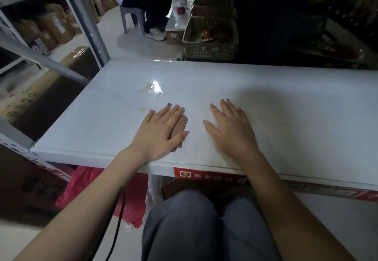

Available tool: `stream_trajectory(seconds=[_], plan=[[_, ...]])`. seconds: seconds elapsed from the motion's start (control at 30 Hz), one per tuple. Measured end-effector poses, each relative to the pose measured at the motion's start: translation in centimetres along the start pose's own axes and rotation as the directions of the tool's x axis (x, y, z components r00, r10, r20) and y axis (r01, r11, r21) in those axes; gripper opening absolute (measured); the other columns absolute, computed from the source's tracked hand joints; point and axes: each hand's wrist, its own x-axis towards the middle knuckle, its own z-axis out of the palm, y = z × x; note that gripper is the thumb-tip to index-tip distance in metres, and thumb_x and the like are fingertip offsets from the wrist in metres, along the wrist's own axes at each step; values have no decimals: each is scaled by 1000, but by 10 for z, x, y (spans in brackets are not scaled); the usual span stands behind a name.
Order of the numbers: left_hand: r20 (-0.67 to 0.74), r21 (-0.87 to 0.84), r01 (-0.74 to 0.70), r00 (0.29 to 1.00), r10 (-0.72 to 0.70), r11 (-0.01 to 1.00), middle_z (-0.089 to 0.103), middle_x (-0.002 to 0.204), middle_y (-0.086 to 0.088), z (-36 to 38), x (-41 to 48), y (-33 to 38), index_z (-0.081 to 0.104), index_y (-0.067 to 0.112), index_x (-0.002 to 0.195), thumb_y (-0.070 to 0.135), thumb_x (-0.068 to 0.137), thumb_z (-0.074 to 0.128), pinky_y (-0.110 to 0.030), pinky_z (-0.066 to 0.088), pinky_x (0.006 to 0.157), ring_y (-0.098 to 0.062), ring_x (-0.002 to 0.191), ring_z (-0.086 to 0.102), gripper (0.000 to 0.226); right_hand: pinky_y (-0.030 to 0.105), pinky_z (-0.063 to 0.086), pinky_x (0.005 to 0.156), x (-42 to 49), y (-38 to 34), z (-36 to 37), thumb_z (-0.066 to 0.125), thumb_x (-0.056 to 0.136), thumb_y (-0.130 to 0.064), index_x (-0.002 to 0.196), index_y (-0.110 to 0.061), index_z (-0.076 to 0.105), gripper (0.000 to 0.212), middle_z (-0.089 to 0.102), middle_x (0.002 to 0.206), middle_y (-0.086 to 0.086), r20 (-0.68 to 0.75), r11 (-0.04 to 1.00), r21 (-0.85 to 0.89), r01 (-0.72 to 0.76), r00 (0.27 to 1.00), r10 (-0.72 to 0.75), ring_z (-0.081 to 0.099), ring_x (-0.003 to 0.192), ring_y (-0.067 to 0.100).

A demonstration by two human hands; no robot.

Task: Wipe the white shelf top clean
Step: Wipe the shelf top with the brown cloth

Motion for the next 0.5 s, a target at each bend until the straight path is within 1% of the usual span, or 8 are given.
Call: stream_trajectory(seconds=[0.13, 0.27, 0.4, 0.5], plan=[[-4, -6, -25, 1000, 25, 1000, 13, 155, 10, -1, -11, -3, 13, 28, 148, 66, 78, 6, -33, 2, 113, -7, 143, 1, 80, 32, -4, 114, 1, 1, 0, 24, 97, -50, 149, -26, 13, 59, 4, 158, 2, 0, 1000, -5, 2, 1000, -2, -2, 144, 16], [-29, -51, -25, 999, 23, 998, 14, 154, 12, -1, -25, -4, 15, 29, 148, 65, 81, 11, -32, 3, 114, -5, 142, 2, 76, 31, -5, 113, 2, 1, 0, 23, 96, -51, 149, -27, 12, 59, 3, 158, 1, 2, 1000, 0, 0, 1000, 0, -2, 144, 15], [-35, -68, -13, 999, 11, 998, 11, 153, 15, -3, -35, -4, 14, 30, 148, 66, 81, 11, -28, -3, 112, 0, 140, -2, 75, 31, -6, 112, 1, 1, 0, 23, 97, -51, 149, -28, 10, 59, 2, 158, 0, 9, 1000, -1, -3, 1000, 3, -4, 144, 15], [-35, -73, -7, 999, 4, 997, 10, 153, 16, -3, -36, -5, 13, 31, 148, 66, 81, 11, -27, -3, 112, 2, 139, -4, 75, 31, -6, 112, 1, 1, 0, 23, 97, -51, 149, -28, 11, 59, 1, 158, 0, 11, 1000, 3, -1, 1000, 1, -4, 144, 14]])
